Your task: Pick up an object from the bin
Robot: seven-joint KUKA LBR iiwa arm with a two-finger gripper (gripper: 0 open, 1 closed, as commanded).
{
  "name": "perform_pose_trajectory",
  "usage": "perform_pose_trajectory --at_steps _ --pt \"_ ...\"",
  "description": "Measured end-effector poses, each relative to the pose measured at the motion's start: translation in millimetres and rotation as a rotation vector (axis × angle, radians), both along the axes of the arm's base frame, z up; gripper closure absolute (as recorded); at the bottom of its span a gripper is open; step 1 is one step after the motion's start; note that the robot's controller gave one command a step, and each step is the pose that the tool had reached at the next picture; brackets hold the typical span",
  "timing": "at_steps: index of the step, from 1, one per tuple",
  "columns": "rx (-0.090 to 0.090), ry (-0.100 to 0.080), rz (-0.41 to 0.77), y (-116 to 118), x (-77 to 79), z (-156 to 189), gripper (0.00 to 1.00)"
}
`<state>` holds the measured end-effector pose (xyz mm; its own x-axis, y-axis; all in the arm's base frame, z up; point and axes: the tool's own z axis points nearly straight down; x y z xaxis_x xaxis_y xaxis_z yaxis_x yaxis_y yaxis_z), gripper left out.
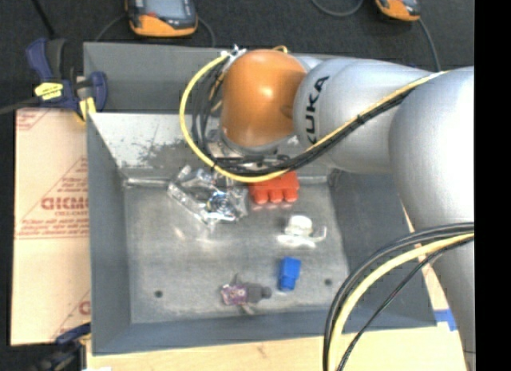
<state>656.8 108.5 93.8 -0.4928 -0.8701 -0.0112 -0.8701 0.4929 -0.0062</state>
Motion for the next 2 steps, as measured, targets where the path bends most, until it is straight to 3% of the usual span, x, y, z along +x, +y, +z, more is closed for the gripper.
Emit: perform_pose_trajectory --at_steps 1,2 --pt "-0.004 -0.001 0.019 -1 -27.9 80 1.00" --pt "-0.004 0.008 0.033 0 -33.1 121 1.00"
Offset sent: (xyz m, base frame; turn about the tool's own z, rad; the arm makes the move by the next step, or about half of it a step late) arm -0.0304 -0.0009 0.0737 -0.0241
